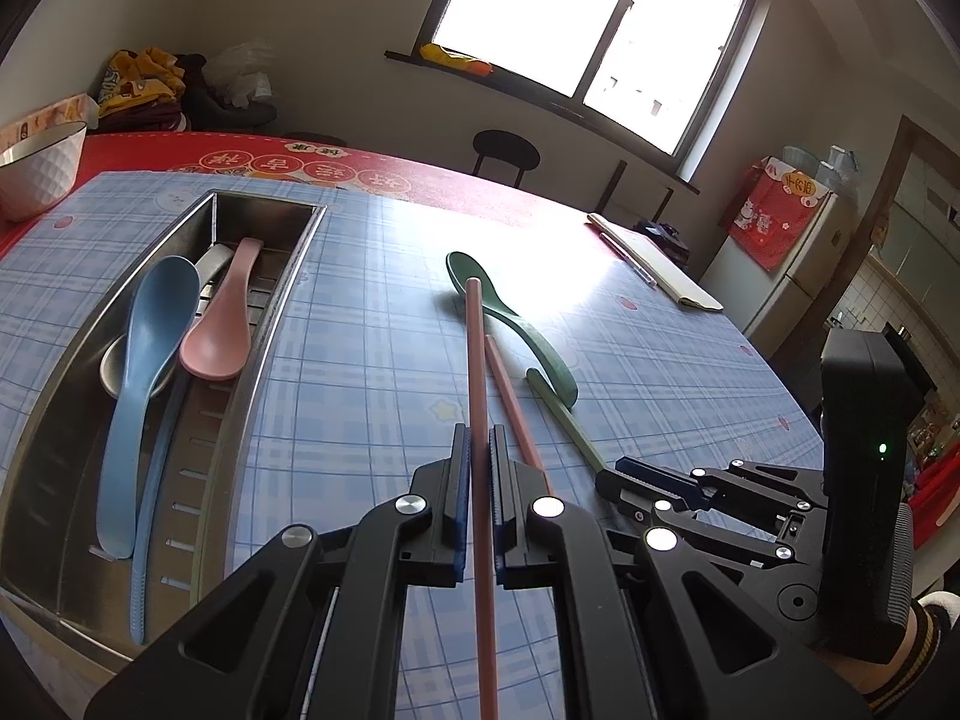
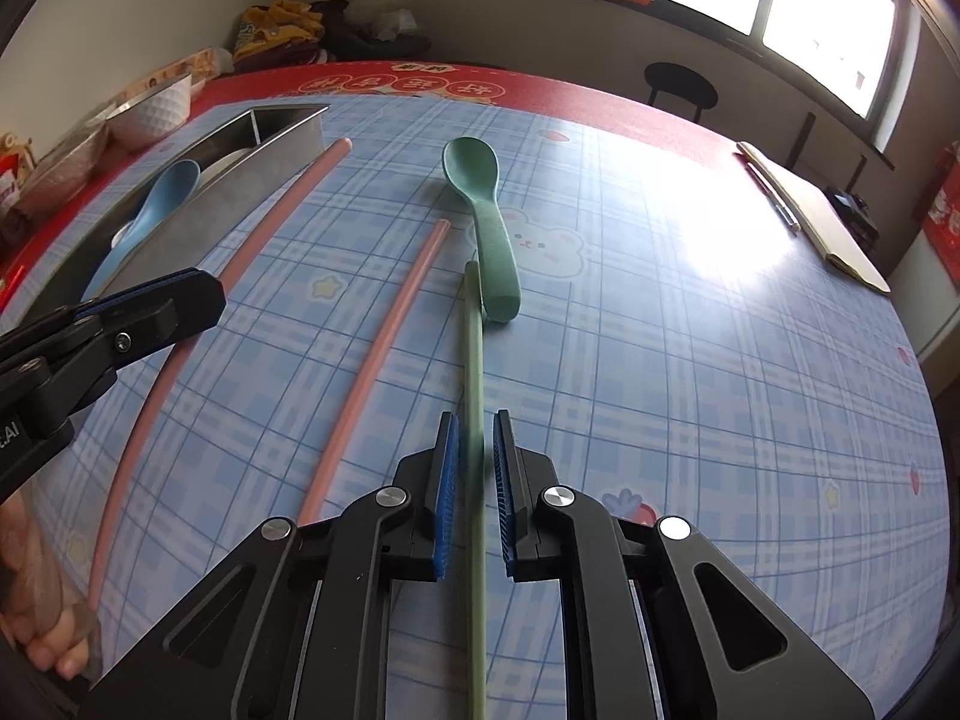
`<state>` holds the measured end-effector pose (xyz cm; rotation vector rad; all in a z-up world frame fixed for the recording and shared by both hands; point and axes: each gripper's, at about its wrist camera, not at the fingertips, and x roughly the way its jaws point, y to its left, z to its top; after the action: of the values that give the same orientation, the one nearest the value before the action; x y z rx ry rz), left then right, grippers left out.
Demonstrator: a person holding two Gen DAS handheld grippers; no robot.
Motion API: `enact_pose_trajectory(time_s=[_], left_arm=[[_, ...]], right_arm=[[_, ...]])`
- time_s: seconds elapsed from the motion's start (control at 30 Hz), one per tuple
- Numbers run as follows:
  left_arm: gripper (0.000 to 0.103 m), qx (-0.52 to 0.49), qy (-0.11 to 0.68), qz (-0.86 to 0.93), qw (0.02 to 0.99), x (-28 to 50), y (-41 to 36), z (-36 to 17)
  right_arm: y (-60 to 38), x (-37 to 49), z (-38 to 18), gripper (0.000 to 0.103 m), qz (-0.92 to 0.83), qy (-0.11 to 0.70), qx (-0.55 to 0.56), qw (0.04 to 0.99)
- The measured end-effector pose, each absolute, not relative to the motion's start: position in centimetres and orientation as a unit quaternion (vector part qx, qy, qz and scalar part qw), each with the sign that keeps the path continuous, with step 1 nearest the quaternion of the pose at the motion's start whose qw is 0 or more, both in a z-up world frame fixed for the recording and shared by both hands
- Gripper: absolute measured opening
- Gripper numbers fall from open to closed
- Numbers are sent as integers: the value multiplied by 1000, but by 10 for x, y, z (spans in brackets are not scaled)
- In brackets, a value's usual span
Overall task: Organize utensils
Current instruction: 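Grasp the green chopstick with the right gripper while the left gripper holds the pink chopstick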
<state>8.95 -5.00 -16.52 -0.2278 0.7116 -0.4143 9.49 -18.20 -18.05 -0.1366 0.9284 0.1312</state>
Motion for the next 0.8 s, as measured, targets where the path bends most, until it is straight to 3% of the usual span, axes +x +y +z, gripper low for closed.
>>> enact_pose_trajectory(time_s=[0.07, 0.5, 0.8], left_arm=[[6, -111, 345, -201, 910, 89, -50, -165], [6, -118, 325, -206, 915, 85, -46, -161], [6, -183, 307, -229, 905, 73, -10, -132]], right_arm=[[-184, 95, -180, 6, 72, 446, -55, 890], [-210, 90, -155, 6, 129, 362, 108, 917], [-213, 88, -158, 6, 142, 346, 128, 918]])
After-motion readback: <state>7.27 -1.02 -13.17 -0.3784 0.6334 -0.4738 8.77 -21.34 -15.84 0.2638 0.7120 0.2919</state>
